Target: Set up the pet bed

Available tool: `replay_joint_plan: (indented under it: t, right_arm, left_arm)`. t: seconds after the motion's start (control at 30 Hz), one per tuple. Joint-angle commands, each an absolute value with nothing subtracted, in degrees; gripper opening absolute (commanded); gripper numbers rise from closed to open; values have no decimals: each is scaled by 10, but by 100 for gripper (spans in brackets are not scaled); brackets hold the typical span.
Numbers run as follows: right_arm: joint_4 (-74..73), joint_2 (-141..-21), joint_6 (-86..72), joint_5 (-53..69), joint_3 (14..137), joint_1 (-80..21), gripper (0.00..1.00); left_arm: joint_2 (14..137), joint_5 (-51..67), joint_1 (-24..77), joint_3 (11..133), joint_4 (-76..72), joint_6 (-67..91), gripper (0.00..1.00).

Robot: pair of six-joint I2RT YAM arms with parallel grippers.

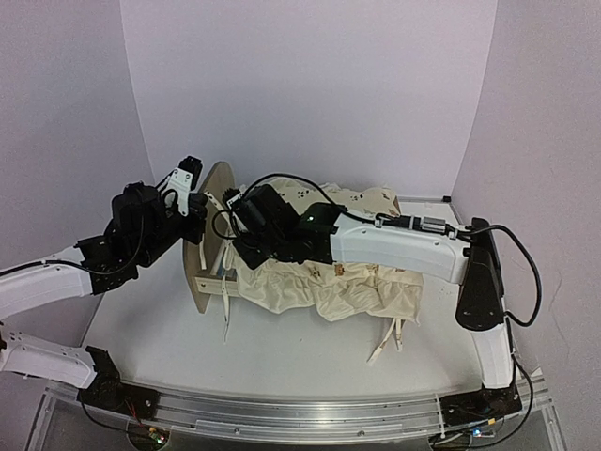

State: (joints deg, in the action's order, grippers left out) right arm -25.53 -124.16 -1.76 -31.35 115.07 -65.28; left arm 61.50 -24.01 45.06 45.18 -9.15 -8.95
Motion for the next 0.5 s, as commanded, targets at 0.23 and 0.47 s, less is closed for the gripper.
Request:
replay_joint_plan:
  t: [0.23,0.47]
  right_arm:
    - [-253,-1208,-32,-325,1117,-649,0]
    - [-249,-1204,-46,-321,1079,-647,0]
  left_arm:
    - [629,-272,450,417,-170,-114,2]
    - [630,-289,450,374,-174,-78,3]
